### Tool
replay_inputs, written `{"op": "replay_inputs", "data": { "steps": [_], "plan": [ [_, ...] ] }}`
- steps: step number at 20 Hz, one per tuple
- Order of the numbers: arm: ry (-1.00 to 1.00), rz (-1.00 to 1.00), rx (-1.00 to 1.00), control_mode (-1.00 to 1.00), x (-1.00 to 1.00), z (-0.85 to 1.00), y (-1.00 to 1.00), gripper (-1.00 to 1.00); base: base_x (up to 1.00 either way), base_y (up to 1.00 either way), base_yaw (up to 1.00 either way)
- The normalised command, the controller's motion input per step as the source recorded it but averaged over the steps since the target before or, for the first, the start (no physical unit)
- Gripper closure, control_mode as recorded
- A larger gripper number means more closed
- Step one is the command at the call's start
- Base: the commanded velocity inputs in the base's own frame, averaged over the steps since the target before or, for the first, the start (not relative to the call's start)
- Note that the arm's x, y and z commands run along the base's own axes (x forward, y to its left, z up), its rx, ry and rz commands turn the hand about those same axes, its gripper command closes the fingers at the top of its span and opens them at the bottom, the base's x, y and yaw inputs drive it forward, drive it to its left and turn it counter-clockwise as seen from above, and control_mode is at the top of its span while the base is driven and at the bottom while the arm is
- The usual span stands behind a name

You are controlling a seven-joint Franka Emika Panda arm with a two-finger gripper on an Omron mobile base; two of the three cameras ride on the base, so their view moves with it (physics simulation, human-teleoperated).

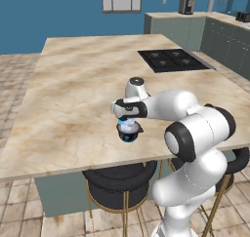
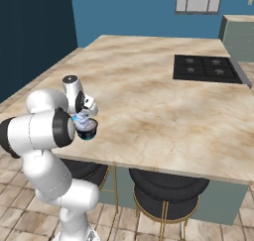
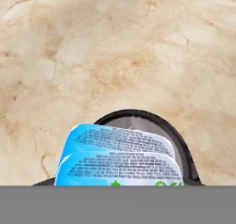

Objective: Stack the yogurt containers by placing the smaller containers on top of the larger containers.

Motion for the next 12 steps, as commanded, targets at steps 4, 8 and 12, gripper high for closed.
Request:
{"op": "replay_inputs", "data": {
  "steps": [4,8,12],
  "plan": [
    [0.00,0.00,0.00,-1.00,0.00,-0.10,0.00,1.00,0.00,0.00,0.00],
    [0.00,0.00,0.00,-1.00,0.00,-0.09,0.00,1.00,0.00,0.00,0.00],
    [0.00,0.00,0.00,-1.00,0.00,-0.07,0.00,1.00,0.00,0.00,0.00]
  ]
}}
